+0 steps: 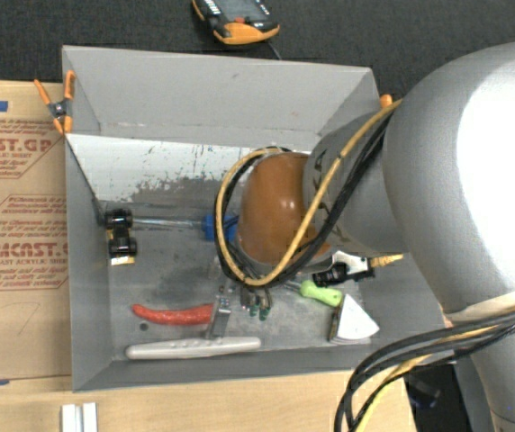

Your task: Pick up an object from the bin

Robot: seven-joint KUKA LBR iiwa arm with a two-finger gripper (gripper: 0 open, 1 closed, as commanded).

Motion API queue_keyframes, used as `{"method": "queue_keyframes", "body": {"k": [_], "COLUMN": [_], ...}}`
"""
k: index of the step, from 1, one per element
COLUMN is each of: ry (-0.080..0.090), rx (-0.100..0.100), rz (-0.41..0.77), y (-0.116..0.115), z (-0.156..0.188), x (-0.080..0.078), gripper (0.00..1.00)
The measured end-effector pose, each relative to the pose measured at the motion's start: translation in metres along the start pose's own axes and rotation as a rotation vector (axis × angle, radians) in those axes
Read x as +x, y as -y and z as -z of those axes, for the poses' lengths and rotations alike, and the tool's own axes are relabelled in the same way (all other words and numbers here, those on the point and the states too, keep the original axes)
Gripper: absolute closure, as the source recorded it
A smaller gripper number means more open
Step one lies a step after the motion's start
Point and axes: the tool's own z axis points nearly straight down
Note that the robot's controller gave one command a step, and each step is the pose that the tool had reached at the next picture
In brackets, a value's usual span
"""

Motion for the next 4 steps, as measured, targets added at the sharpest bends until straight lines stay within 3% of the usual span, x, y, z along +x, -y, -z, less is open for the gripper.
{"method": "queue_keyframes", "body": {"k": [1, 4], "ry": [0.01, 0.01], "rx": [-0.003, -0.004], "rz": [-0.007, -0.008], "y": [-0.0255, -0.0251], "z": [-0.0071, -0.0071], "x": [-0.0114, -0.0116], "gripper": [1.0, 1.0]}}
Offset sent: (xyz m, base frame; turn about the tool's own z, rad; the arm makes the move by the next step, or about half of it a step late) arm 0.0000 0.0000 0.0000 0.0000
